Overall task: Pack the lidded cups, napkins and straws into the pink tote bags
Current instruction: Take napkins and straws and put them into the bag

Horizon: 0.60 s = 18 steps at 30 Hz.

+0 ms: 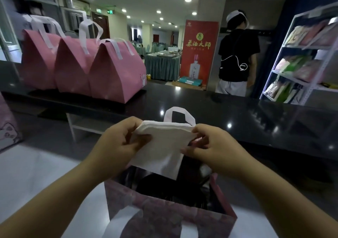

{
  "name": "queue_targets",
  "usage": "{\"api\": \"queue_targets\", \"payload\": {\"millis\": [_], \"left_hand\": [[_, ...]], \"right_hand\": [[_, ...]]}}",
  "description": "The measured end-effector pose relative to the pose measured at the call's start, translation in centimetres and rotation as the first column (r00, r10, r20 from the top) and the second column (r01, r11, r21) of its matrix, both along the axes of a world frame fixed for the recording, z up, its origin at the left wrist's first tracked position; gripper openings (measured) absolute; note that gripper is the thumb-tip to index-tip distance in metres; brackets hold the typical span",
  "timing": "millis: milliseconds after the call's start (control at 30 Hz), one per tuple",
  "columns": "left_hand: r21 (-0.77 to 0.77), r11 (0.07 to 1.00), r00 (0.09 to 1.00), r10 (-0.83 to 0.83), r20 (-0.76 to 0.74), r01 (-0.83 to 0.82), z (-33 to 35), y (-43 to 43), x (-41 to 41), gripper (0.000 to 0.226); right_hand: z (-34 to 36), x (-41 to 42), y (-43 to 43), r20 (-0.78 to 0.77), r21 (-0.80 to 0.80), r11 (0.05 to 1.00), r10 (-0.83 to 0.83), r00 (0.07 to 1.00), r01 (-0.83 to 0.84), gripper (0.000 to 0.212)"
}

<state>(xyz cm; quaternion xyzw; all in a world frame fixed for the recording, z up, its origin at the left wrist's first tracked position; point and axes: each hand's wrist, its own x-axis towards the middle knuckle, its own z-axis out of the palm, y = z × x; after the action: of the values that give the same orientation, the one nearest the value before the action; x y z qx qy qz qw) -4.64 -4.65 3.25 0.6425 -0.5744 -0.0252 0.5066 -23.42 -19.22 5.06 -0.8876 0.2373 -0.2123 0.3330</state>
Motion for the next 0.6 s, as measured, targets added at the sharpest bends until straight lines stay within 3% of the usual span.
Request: {"api": "queue_targets", "payload": {"millis": [100,233,400,533,600], "left_hand": [[0.013,0.997,0.995,-0.071,-0.069,0.072,-0.2,-0.3,0.2,0.020],[0.052,0.998,0.995,-0.039,0.088,0.034,-0.7,0.6,1.6,0.019],[0.239,0.968,0.936,-0.017,0.353,-0.072,-2.0,1.3,3.5,0.020],[0.237,0.971,0.947,-0.050,0.316,-0.028,-2.1,1.2,3.8,0.019],[0.231,0.973,0.950,-0.056,0.308,-0.017,-2.0,1.1,3.8,0.019]], "right_hand": [[-0.3,0.5,0.4,0.162,0.131,0.991,0.004,0.987,-0.026,0.018],[-0.5,0.7,0.6,0.243,0.194,0.981,-0.065,0.968,0.017,0.013],[-0.6,0.3,1.0,0.100,-0.214,0.972,-0.082,0.992,0.102,0.006],[-0.7,1.7,1.7,-0.087,-0.547,0.832,-0.168,0.982,0.094,0.007],[-0.9,2.3,1.7,-0.204,-0.575,0.816,-0.209,0.957,0.056,0.017]]}}
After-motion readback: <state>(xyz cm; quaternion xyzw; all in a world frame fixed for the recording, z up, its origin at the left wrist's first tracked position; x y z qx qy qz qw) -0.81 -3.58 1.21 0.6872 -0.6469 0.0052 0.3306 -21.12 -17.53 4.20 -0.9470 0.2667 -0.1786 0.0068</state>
